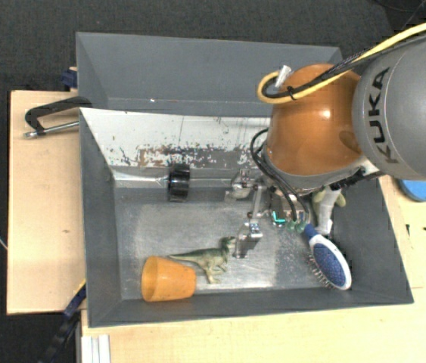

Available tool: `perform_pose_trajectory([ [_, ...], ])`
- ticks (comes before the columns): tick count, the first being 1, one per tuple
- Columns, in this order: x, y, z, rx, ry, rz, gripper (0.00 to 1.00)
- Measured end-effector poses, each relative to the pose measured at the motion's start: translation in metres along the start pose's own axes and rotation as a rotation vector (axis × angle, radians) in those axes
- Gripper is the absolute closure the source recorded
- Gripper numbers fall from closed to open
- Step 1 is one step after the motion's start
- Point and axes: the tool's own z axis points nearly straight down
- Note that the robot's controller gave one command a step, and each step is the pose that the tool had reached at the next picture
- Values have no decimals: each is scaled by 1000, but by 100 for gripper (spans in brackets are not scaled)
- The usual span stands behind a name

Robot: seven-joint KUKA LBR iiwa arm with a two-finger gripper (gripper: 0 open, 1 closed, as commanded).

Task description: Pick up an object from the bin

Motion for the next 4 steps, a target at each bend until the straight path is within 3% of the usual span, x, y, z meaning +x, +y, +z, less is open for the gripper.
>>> perform_pose_trajectory([
  [1,8,69,128,2,-8,-643,0],
  [2,-25,14,96,7,-19,-640,0],
  [3,-28,44,99,1,-14,-553,0],
  [4,6,48,127,4,-16,-739,0],
])
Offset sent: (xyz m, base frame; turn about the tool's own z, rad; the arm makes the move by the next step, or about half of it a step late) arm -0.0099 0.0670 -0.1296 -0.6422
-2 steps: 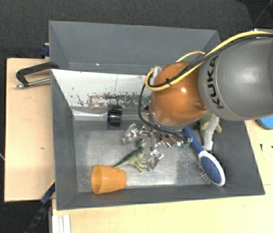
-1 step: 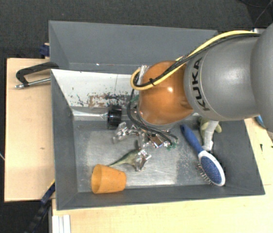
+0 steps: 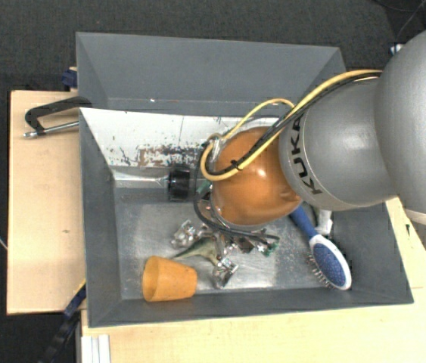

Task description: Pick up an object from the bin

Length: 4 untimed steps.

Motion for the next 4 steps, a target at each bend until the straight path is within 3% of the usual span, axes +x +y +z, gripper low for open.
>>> perform_pose_trajectory([
  [1,7,-29,0,-2,-5,-61,0],
  [2,5,-28,-1,0,-10,-61,100],
  [3,1,-29,-75,2,-4,-60,100],
  [4,-1,-29,-91,-1,0,-59,100],
])
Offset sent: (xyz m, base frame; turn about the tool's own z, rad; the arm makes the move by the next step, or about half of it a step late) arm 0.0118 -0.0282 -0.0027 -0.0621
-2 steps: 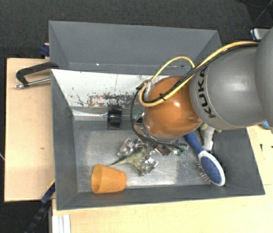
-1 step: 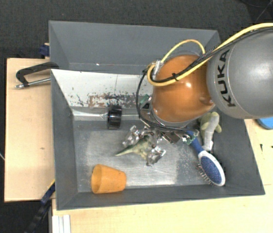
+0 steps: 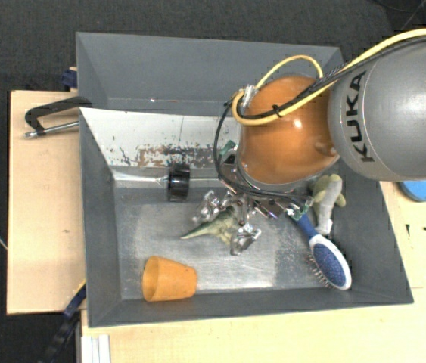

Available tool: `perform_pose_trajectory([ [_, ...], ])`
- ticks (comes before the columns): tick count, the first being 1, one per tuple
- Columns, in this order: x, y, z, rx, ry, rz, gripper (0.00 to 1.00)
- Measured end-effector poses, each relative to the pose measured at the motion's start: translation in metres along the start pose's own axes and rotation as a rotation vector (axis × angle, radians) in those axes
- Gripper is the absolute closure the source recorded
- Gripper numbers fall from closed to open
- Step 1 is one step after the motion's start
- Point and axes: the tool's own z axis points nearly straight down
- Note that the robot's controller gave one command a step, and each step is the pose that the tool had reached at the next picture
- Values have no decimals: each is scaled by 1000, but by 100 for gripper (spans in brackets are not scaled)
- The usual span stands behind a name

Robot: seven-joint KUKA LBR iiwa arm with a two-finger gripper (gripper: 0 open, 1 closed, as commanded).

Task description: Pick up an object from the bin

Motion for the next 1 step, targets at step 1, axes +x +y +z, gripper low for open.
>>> perform_pose_trajectory([
  [1,-2,0,-12,0,1,1,100],
])
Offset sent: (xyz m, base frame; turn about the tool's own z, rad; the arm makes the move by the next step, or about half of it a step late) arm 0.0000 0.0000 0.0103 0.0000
